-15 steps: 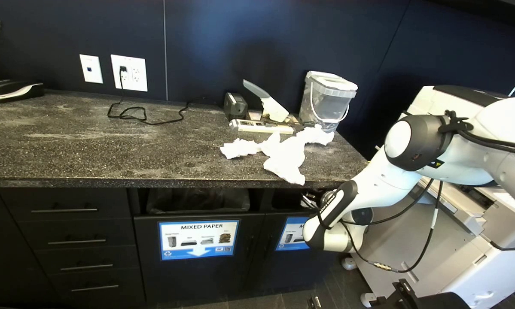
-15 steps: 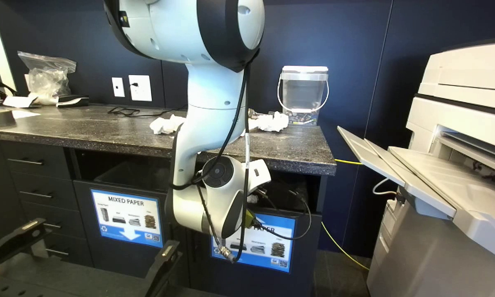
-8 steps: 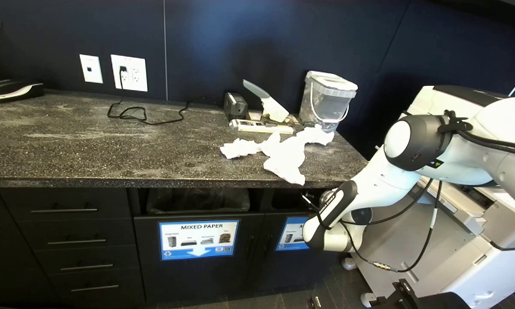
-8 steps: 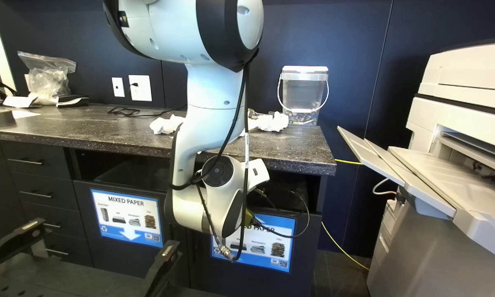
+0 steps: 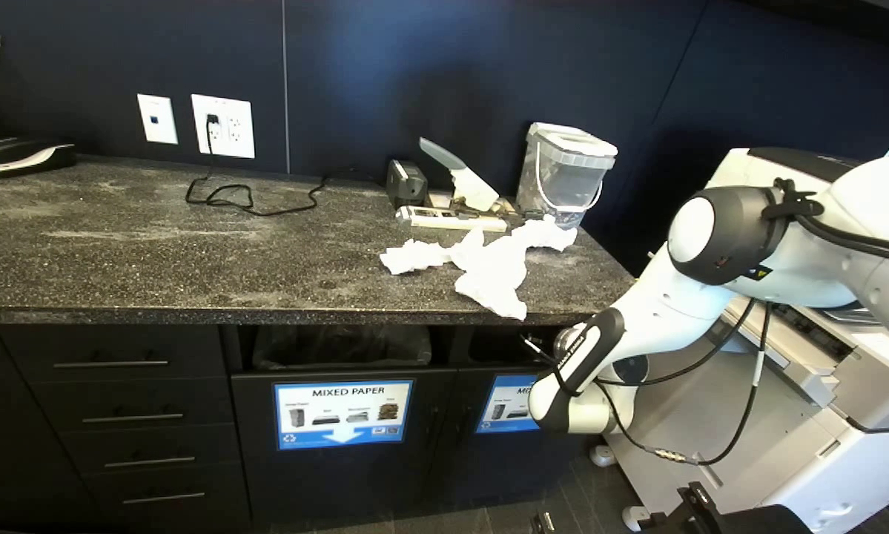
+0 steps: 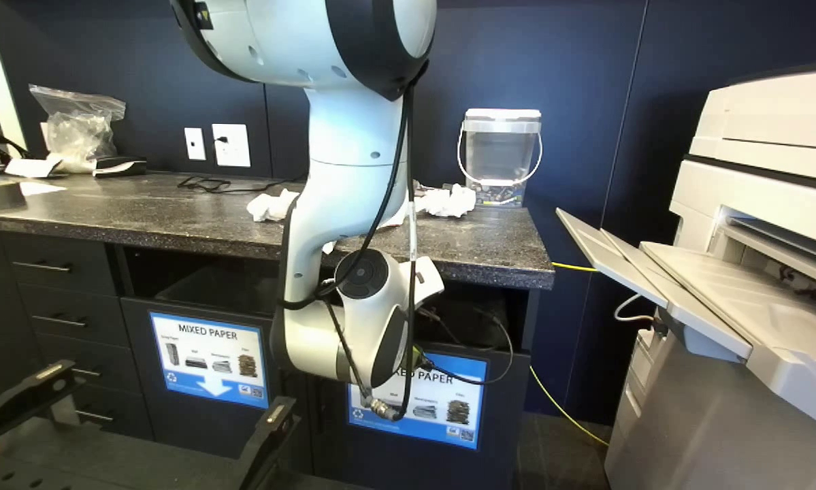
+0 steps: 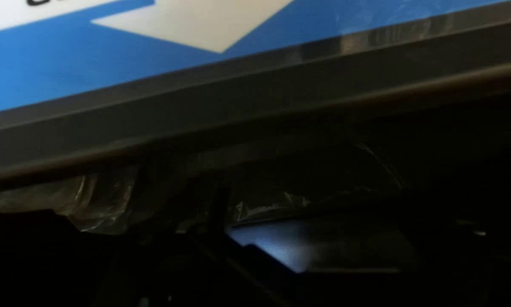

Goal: Place the papers on the counter inside the bin on the right

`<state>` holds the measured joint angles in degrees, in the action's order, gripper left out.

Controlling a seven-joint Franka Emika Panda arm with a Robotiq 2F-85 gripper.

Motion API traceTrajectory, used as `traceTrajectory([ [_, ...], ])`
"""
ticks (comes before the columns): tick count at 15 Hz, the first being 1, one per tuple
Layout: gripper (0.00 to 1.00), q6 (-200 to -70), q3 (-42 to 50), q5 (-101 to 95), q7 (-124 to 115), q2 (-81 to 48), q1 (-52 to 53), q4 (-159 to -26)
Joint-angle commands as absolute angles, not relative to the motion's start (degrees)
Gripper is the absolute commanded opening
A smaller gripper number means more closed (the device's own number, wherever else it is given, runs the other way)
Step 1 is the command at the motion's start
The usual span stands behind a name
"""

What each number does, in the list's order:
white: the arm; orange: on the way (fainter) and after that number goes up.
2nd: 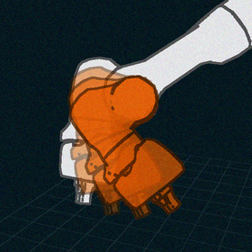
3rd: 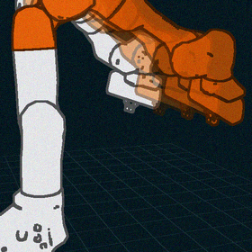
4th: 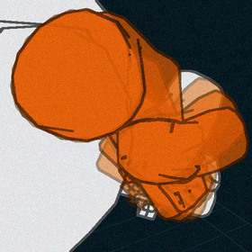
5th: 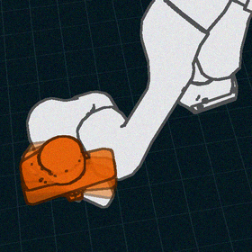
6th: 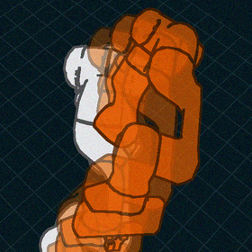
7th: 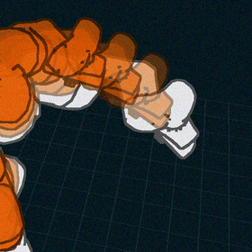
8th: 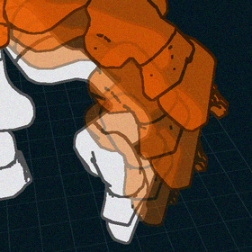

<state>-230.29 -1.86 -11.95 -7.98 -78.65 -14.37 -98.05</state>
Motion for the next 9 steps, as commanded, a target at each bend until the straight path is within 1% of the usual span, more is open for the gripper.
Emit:
traceTrajectory([
  [1,1.0,-233.37,0.53,-12.3,-5.64,-72.9,-12.82,-106.53],
  [5,1.0,-231.2,1.83,-12.43,-3.78,-66.28,-11.8,-116.27],
  [9,1.0,-224.84,2.23,-12.48,-2.63,-57.95,-11.14,-125.38],
])
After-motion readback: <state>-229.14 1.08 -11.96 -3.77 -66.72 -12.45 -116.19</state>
